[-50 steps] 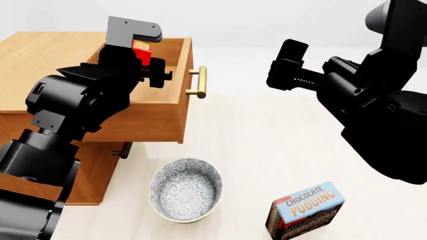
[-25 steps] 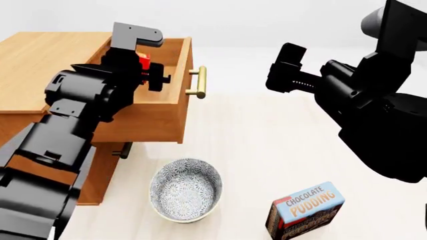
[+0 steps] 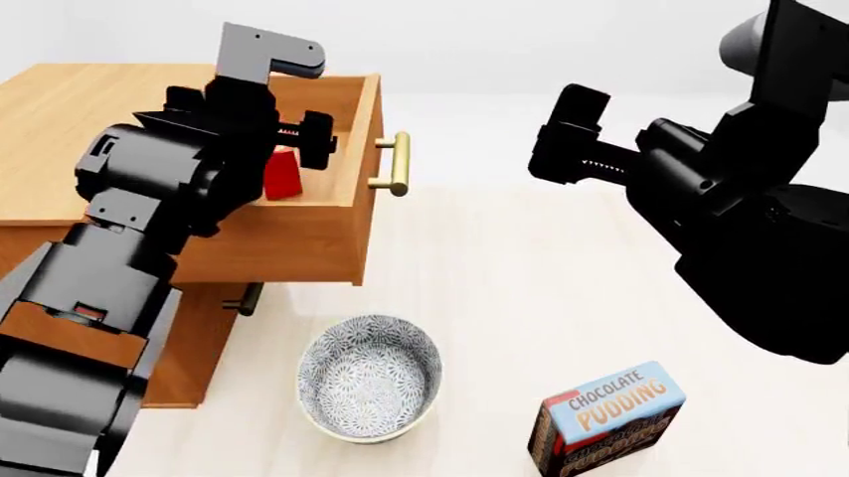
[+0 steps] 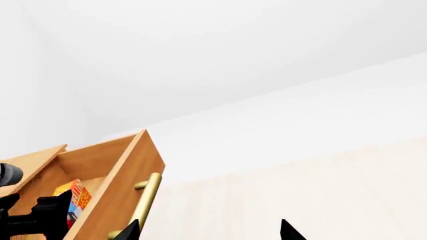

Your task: Put the butter at the back in the top drawer of the cabinet and close it.

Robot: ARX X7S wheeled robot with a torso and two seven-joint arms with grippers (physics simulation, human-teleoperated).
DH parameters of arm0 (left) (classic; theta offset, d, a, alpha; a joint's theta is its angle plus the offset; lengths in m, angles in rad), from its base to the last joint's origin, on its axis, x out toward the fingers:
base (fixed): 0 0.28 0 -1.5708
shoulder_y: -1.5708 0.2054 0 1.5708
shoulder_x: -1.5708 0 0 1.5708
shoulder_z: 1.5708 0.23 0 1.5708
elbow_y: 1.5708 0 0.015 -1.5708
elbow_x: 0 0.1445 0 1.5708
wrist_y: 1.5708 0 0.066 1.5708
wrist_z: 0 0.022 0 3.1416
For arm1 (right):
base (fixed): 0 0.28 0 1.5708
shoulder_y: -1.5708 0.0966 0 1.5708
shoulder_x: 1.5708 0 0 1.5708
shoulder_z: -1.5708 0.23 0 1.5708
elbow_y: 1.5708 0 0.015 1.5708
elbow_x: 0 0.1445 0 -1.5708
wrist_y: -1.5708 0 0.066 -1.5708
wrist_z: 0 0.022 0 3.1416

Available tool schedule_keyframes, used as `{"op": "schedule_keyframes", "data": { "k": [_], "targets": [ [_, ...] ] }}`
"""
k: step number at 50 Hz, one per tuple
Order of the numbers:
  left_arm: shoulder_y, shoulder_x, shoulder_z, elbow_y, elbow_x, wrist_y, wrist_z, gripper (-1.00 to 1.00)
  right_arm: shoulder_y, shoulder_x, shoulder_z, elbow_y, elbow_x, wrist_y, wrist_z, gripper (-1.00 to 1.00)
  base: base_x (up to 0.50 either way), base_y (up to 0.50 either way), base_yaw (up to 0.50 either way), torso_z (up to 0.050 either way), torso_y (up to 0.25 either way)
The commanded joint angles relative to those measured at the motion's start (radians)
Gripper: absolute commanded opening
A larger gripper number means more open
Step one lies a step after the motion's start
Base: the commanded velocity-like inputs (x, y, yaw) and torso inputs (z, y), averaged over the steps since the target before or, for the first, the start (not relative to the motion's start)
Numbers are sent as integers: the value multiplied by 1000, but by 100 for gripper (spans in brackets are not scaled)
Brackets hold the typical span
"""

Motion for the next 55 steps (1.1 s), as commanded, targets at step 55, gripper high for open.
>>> {"op": "schedule_keyframes", "data": {
  "k": [55],
  "targets": [
    [258, -92, -179, 1188, -472, -330, -327, 100, -8, 65, 11, 22, -81, -19, -22, 100, 0, 0, 0, 0, 0]
  ]
}}
